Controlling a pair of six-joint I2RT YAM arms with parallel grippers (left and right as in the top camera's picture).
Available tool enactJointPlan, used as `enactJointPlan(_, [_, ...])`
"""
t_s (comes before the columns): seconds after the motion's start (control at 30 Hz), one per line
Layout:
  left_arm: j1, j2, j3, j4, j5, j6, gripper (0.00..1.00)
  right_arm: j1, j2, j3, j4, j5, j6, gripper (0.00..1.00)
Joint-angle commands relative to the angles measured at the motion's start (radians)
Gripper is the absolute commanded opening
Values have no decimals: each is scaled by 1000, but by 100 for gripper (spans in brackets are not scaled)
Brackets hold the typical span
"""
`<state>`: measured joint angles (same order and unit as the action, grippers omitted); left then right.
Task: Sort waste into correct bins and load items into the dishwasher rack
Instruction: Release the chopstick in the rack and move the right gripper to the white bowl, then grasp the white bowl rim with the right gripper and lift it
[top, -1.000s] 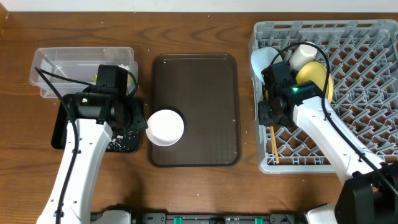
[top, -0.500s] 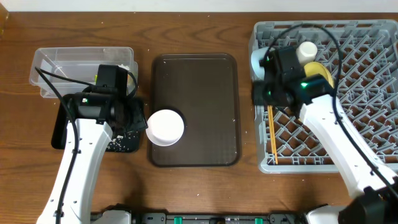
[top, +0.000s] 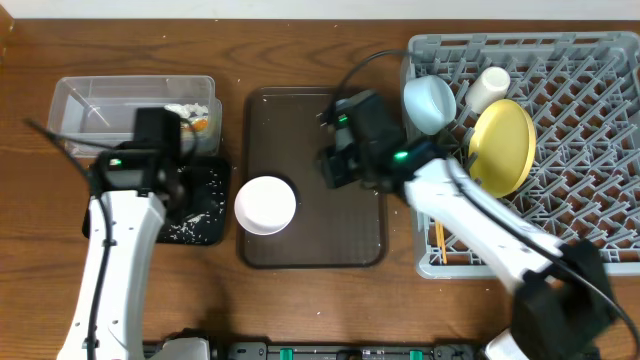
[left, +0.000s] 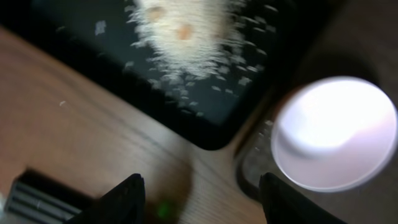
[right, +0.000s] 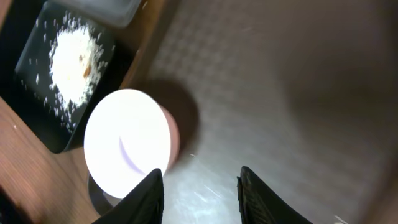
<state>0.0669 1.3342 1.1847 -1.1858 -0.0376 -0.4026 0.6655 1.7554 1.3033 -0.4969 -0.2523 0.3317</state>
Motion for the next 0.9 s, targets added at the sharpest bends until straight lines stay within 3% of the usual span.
enactJointPlan(0.0, [79, 5, 10, -19, -34, -56, 62, 58, 82, 10, 29, -7, 46, 37])
enactJointPlan(0.2, [163, 5, 10, -39, -34, -56, 62, 109, 204, 10, 63, -7, 125, 33])
enactJointPlan(0.5, [166, 5, 10, -40, -34, -56, 62, 109, 245, 13, 59, -7, 124, 1])
enactJointPlan(0.67, [166, 5, 10, -41, -34, -56, 62, 63, 194, 19, 37, -14, 115, 1])
enactJointPlan(0.87, [166, 5, 10, -40, -34, -56, 62, -45, 9, 19, -74, 60, 22, 1])
